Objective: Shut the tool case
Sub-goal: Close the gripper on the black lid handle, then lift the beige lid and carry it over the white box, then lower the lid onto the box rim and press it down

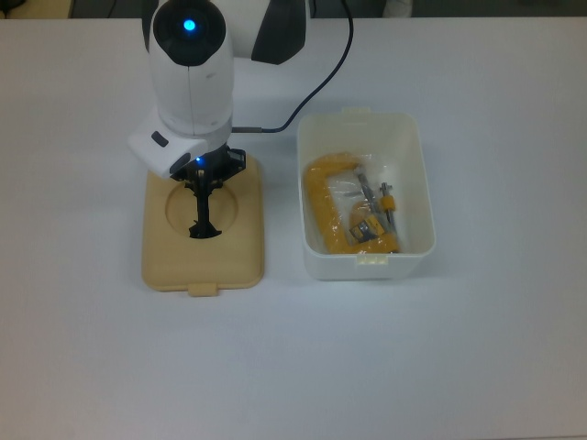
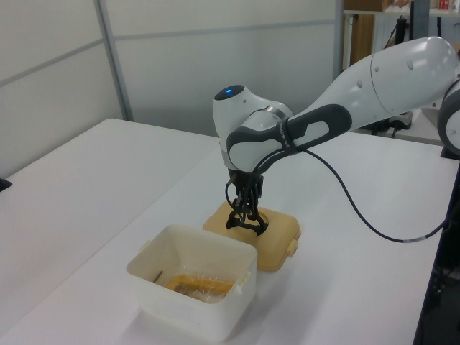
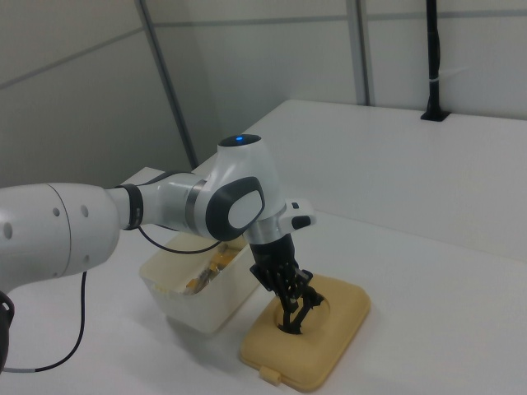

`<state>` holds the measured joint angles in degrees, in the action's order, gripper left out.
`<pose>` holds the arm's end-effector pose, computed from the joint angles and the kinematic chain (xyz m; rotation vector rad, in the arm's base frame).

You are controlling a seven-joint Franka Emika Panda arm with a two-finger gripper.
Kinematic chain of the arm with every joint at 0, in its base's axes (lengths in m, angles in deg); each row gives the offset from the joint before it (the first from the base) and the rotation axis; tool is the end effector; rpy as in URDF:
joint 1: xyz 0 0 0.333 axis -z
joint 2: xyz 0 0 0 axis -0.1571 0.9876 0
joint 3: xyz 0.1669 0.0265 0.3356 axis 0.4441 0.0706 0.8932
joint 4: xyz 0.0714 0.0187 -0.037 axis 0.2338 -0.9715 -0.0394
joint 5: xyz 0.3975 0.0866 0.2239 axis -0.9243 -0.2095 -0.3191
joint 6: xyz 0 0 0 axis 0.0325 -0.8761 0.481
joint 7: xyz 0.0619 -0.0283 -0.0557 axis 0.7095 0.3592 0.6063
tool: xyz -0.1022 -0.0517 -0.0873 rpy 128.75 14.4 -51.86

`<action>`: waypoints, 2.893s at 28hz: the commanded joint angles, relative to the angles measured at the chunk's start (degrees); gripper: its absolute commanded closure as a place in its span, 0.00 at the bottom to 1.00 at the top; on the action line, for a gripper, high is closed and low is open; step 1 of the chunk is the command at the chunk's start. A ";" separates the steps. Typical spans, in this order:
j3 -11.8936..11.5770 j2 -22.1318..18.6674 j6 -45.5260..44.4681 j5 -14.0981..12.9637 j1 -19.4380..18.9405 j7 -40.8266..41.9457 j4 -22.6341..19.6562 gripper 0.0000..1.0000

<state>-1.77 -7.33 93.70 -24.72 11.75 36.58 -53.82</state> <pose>0.7287 -0.0091 0.3727 3.0292 0.1617 -0.0495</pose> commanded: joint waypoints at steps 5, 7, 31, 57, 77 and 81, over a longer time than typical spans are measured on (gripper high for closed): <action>-0.19 -4.72 -3.69 -1.05 1.76 1.76 0.90 1.00; -0.10 -5.07 -5.53 -1.48 2.20 2.03 1.78 1.00; 1.92 -14.65 -19.17 -7.29 3.00 0.10 10.05 1.00; 2.01 -9.82 -18.29 -7.02 -13.08 -21.09 11.10 1.00; 2.01 -2.96 -13.98 -6.50 -18.10 -20.91 15.59 1.00; 2.01 -3.05 -14.07 -6.50 -18.10 -21.09 15.59 1.00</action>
<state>0.86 -10.59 79.57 -31.63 -5.36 16.40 -39.39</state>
